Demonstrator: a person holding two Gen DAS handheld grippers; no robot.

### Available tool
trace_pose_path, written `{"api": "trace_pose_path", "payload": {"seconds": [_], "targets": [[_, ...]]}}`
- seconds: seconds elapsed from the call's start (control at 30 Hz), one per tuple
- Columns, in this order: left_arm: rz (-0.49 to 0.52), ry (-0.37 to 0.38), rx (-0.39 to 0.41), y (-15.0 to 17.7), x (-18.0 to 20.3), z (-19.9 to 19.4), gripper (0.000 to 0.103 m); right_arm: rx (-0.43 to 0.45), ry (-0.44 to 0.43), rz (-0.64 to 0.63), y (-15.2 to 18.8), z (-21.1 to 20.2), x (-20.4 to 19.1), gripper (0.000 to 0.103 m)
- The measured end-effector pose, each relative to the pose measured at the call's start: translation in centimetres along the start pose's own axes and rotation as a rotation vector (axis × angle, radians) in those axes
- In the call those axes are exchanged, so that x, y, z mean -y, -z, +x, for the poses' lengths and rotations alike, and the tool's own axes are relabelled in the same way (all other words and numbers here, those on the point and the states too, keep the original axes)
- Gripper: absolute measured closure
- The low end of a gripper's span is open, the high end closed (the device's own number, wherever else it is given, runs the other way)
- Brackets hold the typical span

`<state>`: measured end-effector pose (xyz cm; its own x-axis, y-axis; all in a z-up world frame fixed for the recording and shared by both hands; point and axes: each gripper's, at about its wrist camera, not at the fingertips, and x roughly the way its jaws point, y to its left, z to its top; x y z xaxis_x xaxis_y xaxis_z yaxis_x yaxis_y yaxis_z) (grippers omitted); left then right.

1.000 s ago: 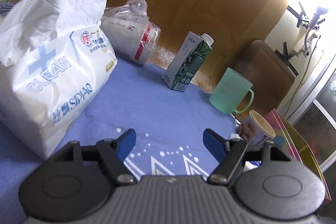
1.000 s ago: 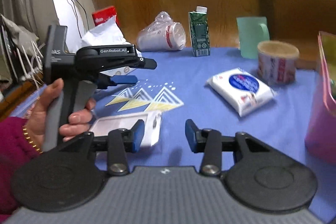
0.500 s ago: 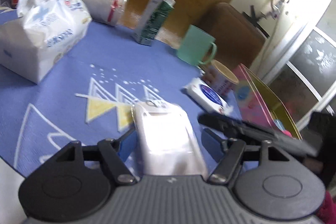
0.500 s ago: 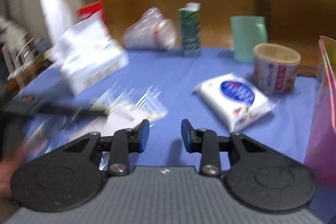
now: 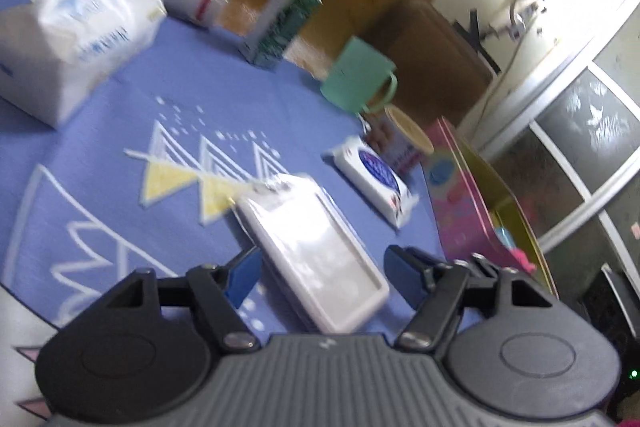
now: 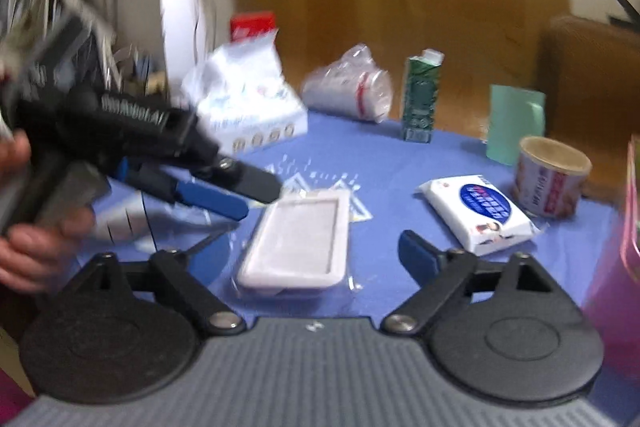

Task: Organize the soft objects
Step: 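Carry the card case into the pink tin and open the left gripper, then move the left gripper to the white wet-wipe packet and grasp it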

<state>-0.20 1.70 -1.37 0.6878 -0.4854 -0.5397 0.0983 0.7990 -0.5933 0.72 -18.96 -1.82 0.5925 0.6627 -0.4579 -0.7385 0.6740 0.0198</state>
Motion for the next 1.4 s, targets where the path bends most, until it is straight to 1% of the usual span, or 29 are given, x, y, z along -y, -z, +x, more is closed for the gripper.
{"api": "trace_pose_path", "payload": {"seconds": [0.03,0.07,0.1,0.13,0.17,0.27,0.4,0.5,0.6,0.7,0.8,0.9,0.97,1.0,1.07,1.1,1.13,1.2,1.23,1.33,1.4], "targets": [[0.001,-0.002,-0.008,0.3,0.2,0.5,0.033,-0.035,-0.013,0.002,0.1,0.7,0.0,0.010],[0.018,-0.012,0.014,0.7,0.6,0.6,0.033,-0.076,-0.030,0.010,0.2,1.6,0.0,0.021],[0.036,-0.022,0.014,0.7,1.0,0.9,0.036,-0.084,-0.040,0.012,0.4,1.8,-0.1,0.023],[0.044,-0.039,0.016,0.7,1.3,1.0,0.038,-0.068,-0.043,0.001,0.5,1.7,-0.3,0.031],[0.048,-0.044,0.014,0.5,1.6,1.0,0.039,-0.058,-0.039,-0.005,0.4,1.5,-0.5,0.033],[0.063,-0.019,0.009,-0.4,2.6,1.3,0.040,-0.011,0.005,-0.017,0.4,0.3,-0.5,0.034],[0.164,0.000,0.026,-1.7,6.3,2.1,0.040,0.079,0.105,-0.034,0.5,-1.9,0.1,0.034],[0.251,0.041,0.025,-2.9,10.0,3.6,0.040,0.150,0.191,-0.014,0.3,-4.1,1.7,0.034],[0.344,0.095,0.008,-3.7,14.2,5.9,0.040,0.208,0.281,0.036,0.3,-6.3,3.8,0.034],[0.439,0.138,-0.014,-3.6,18.4,8.8,0.040,0.246,0.381,0.074,0.8,-9.0,6.2,0.034],[0.508,0.183,-0.052,-3.2,22.2,12.5,0.040,0.256,0.478,0.110,1.7,-11.5,8.9,0.034],[0.530,0.216,-0.095,-2.8,24.7,16.1,0.040,0.242,0.550,0.165,2.6,-13.2,11.8,0.034],[0.551,0.204,-0.090,-2.2,26.0,18.1,0.034,0.235,0.612,0.195,3.1,-13.7,13.8,0.033],[0.564,0.172,-0.077,-1.9,26.6,19.1,0.026,0.231,0.658,0.197,3.3,-13.5,14.7,0.033],[0.588,0.103,-0.057,-1.3,27.5,20.3,0.026,0.192,0.783,0.198,3.3,-12.2,16.6,0.027],[0.592,0.089,-0.058,-1.0,27.7,20.7,0.026,0.178,0.829,0.207,3.5,-11.7,17.5,0.027],[0.589,0.085,-0.058,-0.8,27.5,20.7,0.026,0.173,0.851,0.227,3.9,-11.7,18.3,0.028],[0.588,0.086,-0.054,-0.5,27.1,20.2,0.025,0.202,0.829,0.303,4.8,-12.8,19.1,0.028],[0.592,0.078,-0.048,-0.5,27.0,20.1,0.024,0.223,0.815,0.328,5.1,-13.3,19.1,0.028],[0.584,0.064,-0.024,-0.6,26.6,19.4,0.023,0.243,0.822,0.323,5.6,-14.0,18.6,0.028],[0.571,0.074,-0.015,-0.6,26.2,18.6,0.023,0.257,0.817,0.331,6.1,-14.5,17.8,0.028]]}}
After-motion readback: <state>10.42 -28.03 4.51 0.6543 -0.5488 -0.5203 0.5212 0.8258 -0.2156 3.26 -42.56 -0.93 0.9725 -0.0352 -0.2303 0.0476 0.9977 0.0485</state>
